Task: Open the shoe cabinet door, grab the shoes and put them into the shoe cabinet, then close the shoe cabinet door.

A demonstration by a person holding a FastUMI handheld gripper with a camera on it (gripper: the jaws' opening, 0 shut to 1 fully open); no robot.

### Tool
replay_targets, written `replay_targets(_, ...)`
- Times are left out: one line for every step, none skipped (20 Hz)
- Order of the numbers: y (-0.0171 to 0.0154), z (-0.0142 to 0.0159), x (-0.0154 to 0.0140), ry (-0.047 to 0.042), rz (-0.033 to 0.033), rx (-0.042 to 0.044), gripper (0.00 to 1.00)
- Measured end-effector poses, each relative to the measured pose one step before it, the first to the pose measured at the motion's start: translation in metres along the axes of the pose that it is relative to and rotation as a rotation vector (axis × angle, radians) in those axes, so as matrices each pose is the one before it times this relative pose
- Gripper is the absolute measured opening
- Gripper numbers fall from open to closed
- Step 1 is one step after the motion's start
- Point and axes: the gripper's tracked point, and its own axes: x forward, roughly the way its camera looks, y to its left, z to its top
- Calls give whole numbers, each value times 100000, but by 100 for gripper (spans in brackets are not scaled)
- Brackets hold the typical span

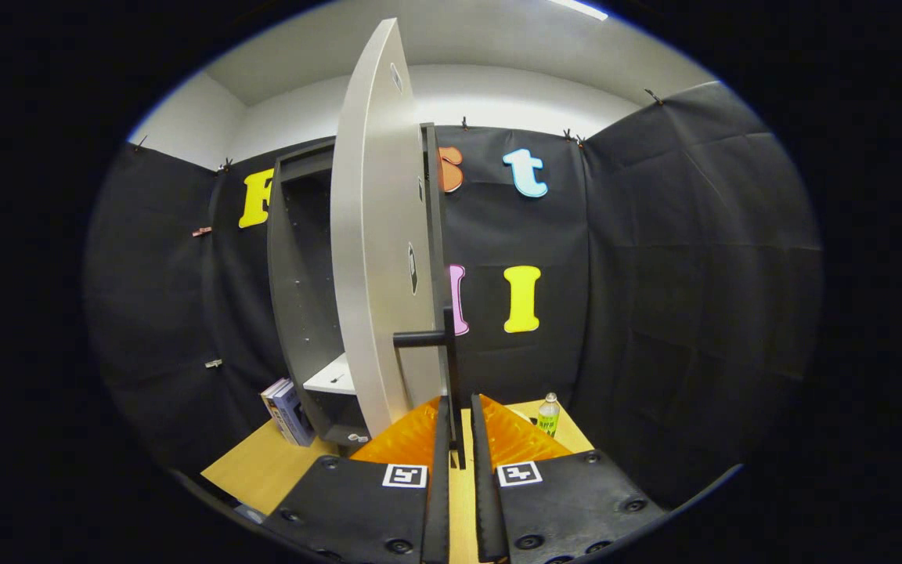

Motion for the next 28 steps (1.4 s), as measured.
replay_targets(-69, -599, -413, 1612, -739, 437, 18)
replay_targets(-222, -843, -762, 1517, -1625, -191, 18)
replay_targets(536, -765, -1046, 1219, 1074, 59, 18)
replay_targets(-103, -1203, -432, 2343, -1493, -246, 26)
replay_targets(-56, -1233, -713, 2768, -1010, -281, 29)
replay_targets(473, -1456, -187, 2835, 654, 181, 36)
replay_targets(1091, -1306, -100, 3231, 1624, 1018, 39)
replay_targets(622, -1700, 9, 3553, 177, 176, 55)
replay_targets(613, -1774, -23, 3566, 711, 179, 60)
replay_targets(923, -1835, 310, 3658, 1205, -5, 68)
replay_targets(945, -1671, 356, 3739, 1018, -98, 74)
replay_targets(900, -1646, 646, 3505, 682, -187, 79)
replay_targets(1153, -1469, 755, 3119, 1115, 22, 79)
replay_targets(1196, -1271, 878, 2254, 1800, 177, 85)
replay_targets(1102, -1300, 1162, 2673, 1196, 707, 89)
replay_targets(963, -1349, 1217, 3076, 1179, 1236, 93)
replay_targets(1179, -1370, 1437, 2793, 1542, 851, 94)
replay_targets(988, -1344, 1536, 2501, 856, 323, 97)
replay_targets(510, -1248, 1651, 2597, 623, 83, 98)
replay_targets(482, -1169, 1556, 2427, 541, -388, 98)
replay_targets(409, -823, 1570, 1834, 44, -777, 98)
replay_targets(317, -736, 1530, 1710, -79, -578, 98)
replay_targets(138, -553, 1495, 1617, -217, -85, 98)
replay_targets(218, -474, 1615, 1577, 450, 844, 98)
replay_targets(204, -640, 1593, 1671, -297, 957, 98)
replay_targets(42, -595, 1661, 2466, 32, 969, 98)
replay_targets(264, -534, 1436, 2192, 71, 1572, 98)
replay_targets(79, -489, 1170, 2182, 352, 1454, 98)
